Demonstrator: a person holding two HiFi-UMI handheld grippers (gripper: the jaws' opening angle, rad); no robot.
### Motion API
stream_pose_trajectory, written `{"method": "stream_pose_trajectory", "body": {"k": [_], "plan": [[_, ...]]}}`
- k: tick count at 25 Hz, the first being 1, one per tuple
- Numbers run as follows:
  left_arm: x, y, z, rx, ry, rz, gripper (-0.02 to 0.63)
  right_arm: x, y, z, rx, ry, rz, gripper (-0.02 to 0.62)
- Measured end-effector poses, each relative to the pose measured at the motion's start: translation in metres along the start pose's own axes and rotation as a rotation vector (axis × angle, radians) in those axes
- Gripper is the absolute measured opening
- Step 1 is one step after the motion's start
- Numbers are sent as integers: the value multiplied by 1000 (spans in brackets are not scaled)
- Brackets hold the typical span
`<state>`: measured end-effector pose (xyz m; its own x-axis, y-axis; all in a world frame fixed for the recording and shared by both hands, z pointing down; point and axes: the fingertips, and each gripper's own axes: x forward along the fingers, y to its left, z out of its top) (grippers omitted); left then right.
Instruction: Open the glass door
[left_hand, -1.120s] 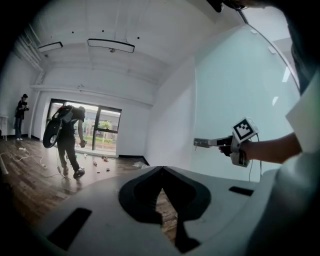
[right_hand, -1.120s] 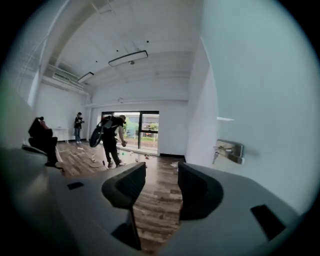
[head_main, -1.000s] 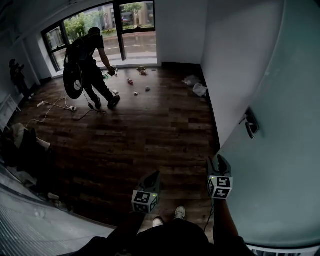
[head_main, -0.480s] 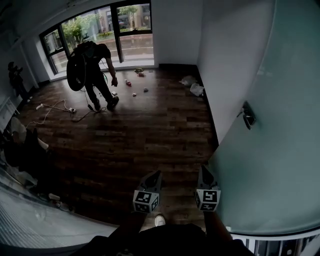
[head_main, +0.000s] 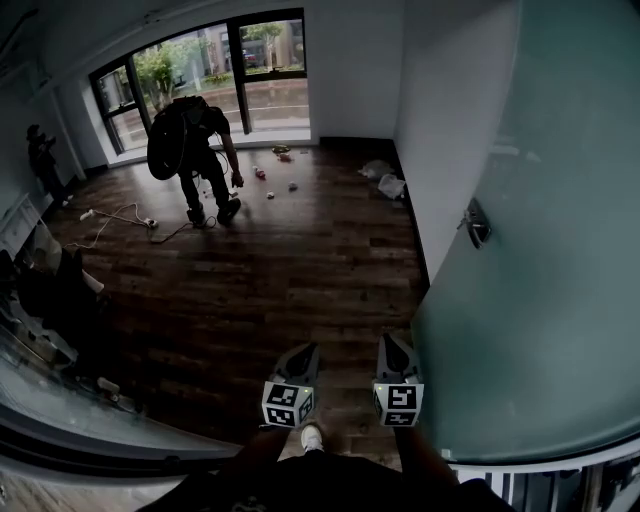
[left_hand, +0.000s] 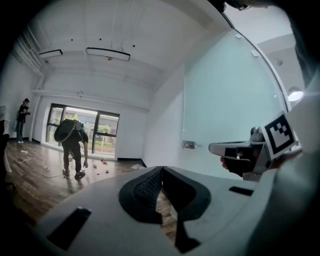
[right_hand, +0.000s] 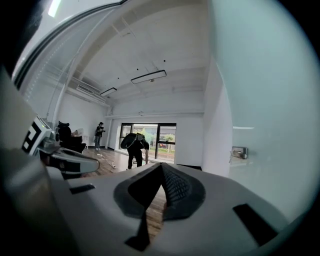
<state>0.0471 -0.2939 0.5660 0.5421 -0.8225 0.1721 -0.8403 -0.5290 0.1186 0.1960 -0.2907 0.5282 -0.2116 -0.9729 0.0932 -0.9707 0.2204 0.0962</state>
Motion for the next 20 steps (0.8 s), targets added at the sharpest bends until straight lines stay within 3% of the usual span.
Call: {"method": "stream_pose_trajectory", "body": {"k": [12, 20], "plan": [[-104, -122, -40, 0, 0, 18, 6, -151, -3, -19, -18, -19, 23, 17], [-174, -162, -49, 15, -21, 70, 6, -232, 16, -29, -17, -18, 59, 17]]}}
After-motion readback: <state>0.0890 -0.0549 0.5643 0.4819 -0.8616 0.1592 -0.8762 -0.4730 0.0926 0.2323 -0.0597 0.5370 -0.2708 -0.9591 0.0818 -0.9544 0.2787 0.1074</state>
